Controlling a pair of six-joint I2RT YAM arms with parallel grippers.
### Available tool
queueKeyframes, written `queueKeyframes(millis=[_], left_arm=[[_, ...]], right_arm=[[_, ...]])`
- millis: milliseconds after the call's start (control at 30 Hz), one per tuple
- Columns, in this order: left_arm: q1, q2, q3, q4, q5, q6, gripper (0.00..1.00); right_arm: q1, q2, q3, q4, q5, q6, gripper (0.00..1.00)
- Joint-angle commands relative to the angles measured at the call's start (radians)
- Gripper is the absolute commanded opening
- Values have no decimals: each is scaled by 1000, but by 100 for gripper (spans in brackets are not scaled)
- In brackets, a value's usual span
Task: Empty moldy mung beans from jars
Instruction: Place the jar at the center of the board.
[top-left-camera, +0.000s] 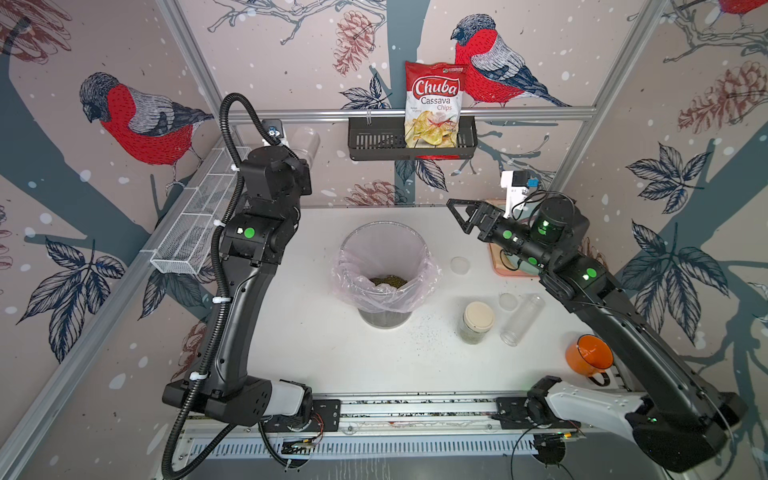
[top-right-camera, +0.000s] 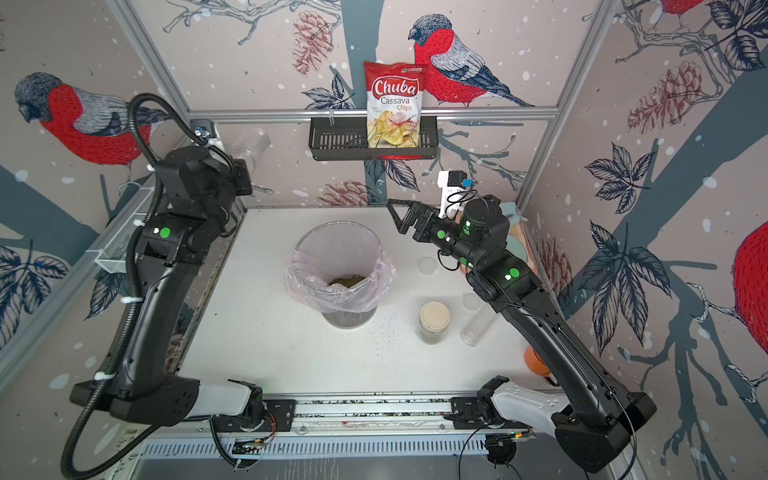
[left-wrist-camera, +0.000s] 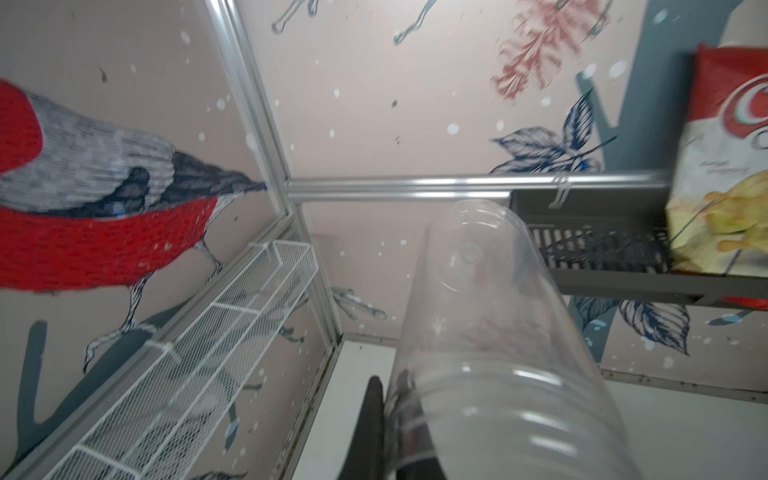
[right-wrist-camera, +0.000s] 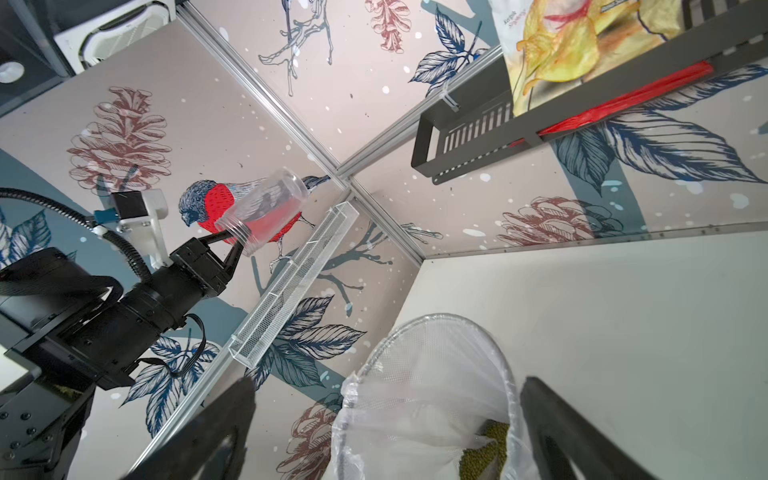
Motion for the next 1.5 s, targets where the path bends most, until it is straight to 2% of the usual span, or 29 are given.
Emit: queueKeyframes(millis=[0,100,333,567,633,733,833,1233,1467], left_arm=[[86,36,21,-239,153,-166,0],[102,41,-37,-294,187,-186,0],[158,34,-202,-317,364,-240,0],[178,17,-320,-389,321,-230,0],[178,16,-367,-402,334,-214,0],[181,36,-392,-461,275,-196,0],[183,59,-415,-490,269,-173,0],[232,126,-596,-423,240,-159,0],[254,264,-595,-385,257,-160,0]], right_arm=[[-14,-23,-27,-17,29,-28,100],[-28,-43,-64,-3,21,-24,100],[-77,-66,-140,29,-37,-7,100],[-119,-92,-186,51,-96,-5,100],[-143,-88,-193,63,-135,1,99],[-184,-74,-197,85,-212,28,99],[-204,-68,-195,78,-243,17,99],[-280,-97,-241,83,-290,10,99],[-289,-88,-246,91,-309,18,99]])
